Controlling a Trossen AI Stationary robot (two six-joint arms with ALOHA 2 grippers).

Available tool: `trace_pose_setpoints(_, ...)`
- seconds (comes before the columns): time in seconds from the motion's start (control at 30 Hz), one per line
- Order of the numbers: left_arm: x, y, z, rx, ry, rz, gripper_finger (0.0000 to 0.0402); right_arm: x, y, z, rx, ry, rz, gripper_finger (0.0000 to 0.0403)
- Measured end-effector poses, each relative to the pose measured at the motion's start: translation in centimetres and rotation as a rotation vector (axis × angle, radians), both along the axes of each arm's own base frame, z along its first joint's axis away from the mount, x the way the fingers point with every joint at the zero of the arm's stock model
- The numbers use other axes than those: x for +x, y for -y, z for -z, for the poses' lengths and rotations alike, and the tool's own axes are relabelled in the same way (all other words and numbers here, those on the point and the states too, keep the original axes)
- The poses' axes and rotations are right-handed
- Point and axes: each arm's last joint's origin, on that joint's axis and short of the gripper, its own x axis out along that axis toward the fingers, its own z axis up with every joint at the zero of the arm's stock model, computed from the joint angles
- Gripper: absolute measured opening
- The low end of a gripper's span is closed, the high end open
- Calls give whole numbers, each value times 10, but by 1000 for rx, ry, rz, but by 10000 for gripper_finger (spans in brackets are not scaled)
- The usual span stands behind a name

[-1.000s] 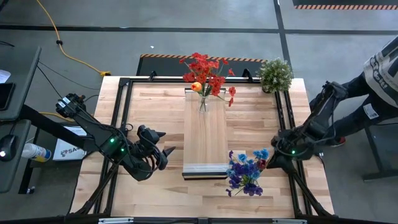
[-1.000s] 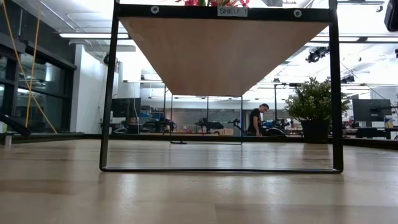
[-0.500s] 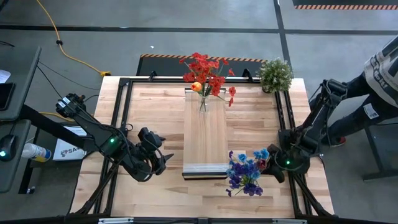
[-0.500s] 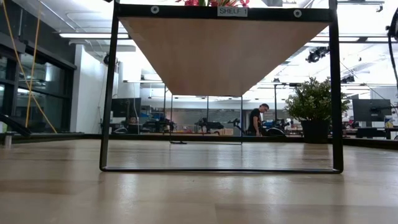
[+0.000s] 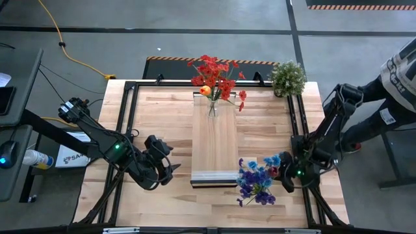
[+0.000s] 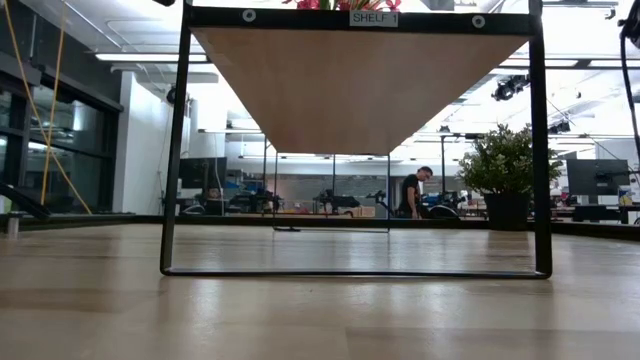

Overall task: Pick and place flowers into a vace then onto a shelf
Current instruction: Put the transparent vase with flowers on the shelf

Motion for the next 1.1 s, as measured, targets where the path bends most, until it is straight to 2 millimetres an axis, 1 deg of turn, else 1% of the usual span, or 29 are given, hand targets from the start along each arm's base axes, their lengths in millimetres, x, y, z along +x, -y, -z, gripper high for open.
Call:
trace_pose_setpoints(0.2,0,1,0,-7,5,2,385,1,-3,8,-56,-30,-7,118)
trace_pose_setpoints(0.3,1,1,0,-8,6,2,385,3,-4,9,-65,-10,4,118)
trace_pose_setpoints(0.37,1,1,-1,-15,15,2,385,4,-6,9,-46,-16,0,118)
trace_pose_setpoints(0.5,2,2,-2,-26,30,3,385,3,-8,11,32,-104,-32,118)
trace_pose_setpoints(0.6,2,2,-2,-25,29,3,385,3,-9,11,65,-124,-26,118)
trace_pose_setpoints(0.87,2,2,-2,-24,28,3,385,3,-10,10,77,-114,-22,118)
trace_pose_setpoints(1.0,2,2,-2,-23,28,4,385,4,-9,10,42,-78,-20,120)
trace_pose_setpoints(1.1,2,2,-2,-23,27,4,385,5,-10,8,16,-41,-27,129)
